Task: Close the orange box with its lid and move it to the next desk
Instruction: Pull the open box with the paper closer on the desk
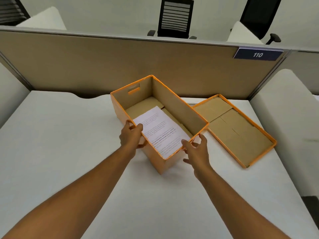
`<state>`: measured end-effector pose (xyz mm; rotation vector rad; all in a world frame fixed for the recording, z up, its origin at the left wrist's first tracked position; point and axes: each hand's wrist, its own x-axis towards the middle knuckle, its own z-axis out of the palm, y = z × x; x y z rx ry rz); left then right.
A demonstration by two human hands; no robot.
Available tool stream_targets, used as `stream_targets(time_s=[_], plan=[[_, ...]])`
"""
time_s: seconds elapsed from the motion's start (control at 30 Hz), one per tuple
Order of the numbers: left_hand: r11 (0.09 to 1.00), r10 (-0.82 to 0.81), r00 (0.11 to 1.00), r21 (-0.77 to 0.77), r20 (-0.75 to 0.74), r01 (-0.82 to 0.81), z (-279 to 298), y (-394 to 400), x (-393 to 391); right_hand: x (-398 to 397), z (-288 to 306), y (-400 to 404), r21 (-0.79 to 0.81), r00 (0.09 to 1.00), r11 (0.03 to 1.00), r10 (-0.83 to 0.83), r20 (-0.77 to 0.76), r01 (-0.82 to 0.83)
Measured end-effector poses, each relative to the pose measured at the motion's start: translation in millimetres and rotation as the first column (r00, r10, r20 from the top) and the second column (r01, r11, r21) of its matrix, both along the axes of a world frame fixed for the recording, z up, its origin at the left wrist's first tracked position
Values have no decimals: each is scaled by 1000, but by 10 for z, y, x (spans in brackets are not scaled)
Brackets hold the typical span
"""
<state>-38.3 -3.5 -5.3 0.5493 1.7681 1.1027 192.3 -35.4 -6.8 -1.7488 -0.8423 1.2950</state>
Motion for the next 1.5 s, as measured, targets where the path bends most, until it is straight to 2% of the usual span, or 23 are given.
stream_targets(time_s=[0.07, 0.13, 0.17, 0.23, 0.3, 0.37, 0.43, 0.6, 0.77, 0.87, 1.0, 1.27, 1.4, 1.5], plan=[[997, -65, 996, 33, -55, 67, 18, -137, -279, 1, 17, -299, 85, 993, 994, -76, 89, 69], [987, -142, 975, 55, -173, 154, 58, -269, -544, 116, 86, -393, 169, 974, 976, -164, 158, 137], [979, -177, 958, 60, -225, 195, 75, -331, -663, 183, 125, -380, 169, 972, 978, -154, 178, 124], [964, -232, 923, 51, -306, 259, 79, -448, -856, 240, 194, -315, 45, 989, 999, -9, 150, 3], [955, -269, 902, 33, -337, 296, 63, -551, -968, 120, 251, -286, -108, 978, 979, 186, 97, -175], [945, -300, 898, 30, -321, 326, 44, -655, -997, -82, 258, -325, -166, 954, 944, 297, 48, -286], [938, -321, 897, 27, -304, 345, 29, -770, -1007, -276, 249, -403, -150, 946, 938, 322, 37, -314], [944, -296, 891, 40, -344, 329, -107, -1024, -1125, -510, 118, -541, -78, 963, 962, 265, 53, -260], [949, -278, 874, 29, -399, 315, -300, -1202, -1150, -531, -67, -623, -140, 961, 956, 268, 67, -257], [952, -286, 897, 10, -336, 307, -321, -1127, -1158, -560, -19, -594, -87, 967, 967, 245, 75, -238], [917, -397, 905, -19, -154, 399, -231, -1141, -1100, -625, -5, -610, -98, 971, 968, 236, 36, -232], [911, -385, 893, 56, -233, 408, -368, -1606, -1166, -706, -107, -1095, -109, 975, 980, 179, 133, -165], [931, -340, 914, 56, -219, 360, -425, -1826, -1168, -719, -170, -1294, -147, 974, 982, 143, 174, -118], [936, -325, 921, 67, -214, 346, -495, -1943, -1178, -705, -222, -1387, -132, 972, 981, 163, 167, -142]])
